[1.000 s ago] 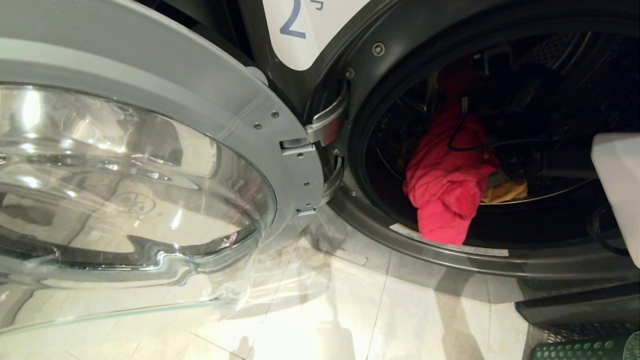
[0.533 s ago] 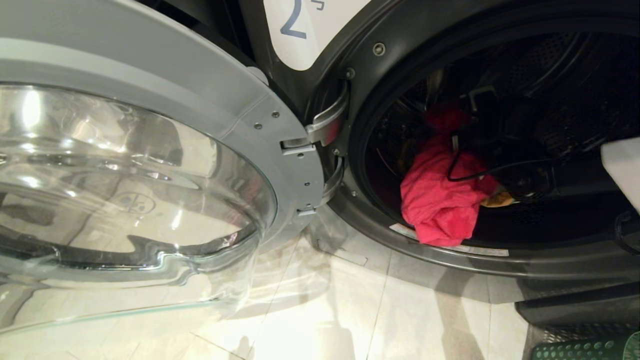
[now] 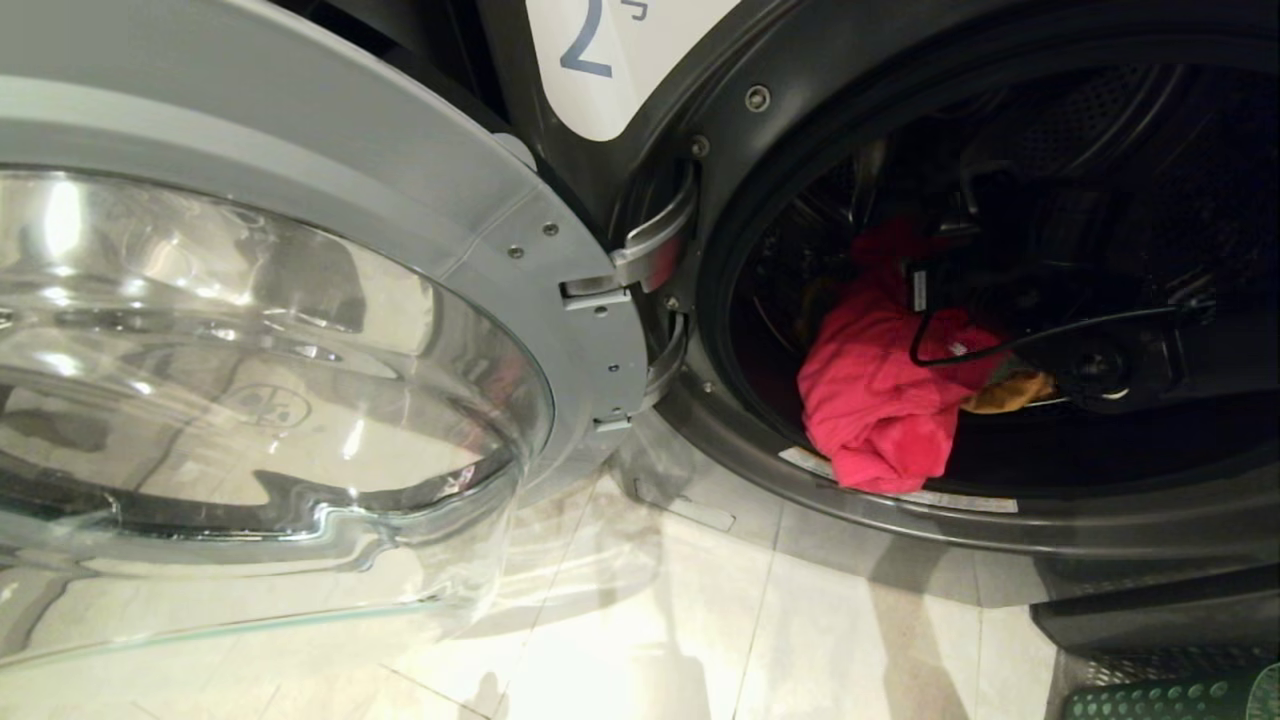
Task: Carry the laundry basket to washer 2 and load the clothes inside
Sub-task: Place the clothes into the washing machine
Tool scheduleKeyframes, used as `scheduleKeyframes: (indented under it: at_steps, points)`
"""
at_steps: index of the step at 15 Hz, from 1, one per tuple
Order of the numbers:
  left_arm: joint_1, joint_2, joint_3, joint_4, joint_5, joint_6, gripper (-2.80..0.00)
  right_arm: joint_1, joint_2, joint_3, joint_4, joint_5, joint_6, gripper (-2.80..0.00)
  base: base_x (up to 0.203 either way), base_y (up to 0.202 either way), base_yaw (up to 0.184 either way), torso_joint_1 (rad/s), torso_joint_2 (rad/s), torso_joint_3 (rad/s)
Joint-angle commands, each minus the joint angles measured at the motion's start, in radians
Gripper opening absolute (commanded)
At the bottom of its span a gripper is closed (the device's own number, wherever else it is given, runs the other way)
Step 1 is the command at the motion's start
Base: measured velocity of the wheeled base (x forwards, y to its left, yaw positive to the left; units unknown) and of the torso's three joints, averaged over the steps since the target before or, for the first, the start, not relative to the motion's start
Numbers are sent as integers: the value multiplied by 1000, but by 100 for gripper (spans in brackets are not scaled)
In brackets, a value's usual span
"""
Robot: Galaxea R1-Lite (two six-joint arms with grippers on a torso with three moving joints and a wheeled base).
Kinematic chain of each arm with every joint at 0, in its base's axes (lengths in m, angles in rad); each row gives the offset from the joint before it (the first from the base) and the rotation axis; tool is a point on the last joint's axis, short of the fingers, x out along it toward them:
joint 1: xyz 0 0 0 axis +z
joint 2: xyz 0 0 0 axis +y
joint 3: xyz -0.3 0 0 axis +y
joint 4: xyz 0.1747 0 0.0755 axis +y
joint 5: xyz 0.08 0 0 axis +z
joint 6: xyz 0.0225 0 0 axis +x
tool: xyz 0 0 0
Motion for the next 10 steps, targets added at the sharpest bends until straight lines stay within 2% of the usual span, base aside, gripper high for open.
scheduleKeyframes:
  at_steps: [1,3,6,10]
  points:
    - [0,1,6,0,0,0,-280,3,-72,62,-18,-2,-1,0,0,0,0,0,0,0]
    - [0,1,6,0,1,0,-280,5,-112,185,-78,0,0,0,0,0,0,0,0,0]
    - [0,1,6,0,-1,0,-280,31,-163,386,-254,1,-3,0,0,0,0,0,0,0]
    - [-1,1,6,0,1,0,-280,81,-268,578,-434,-1,2,0,0,0,0,0,0,0]
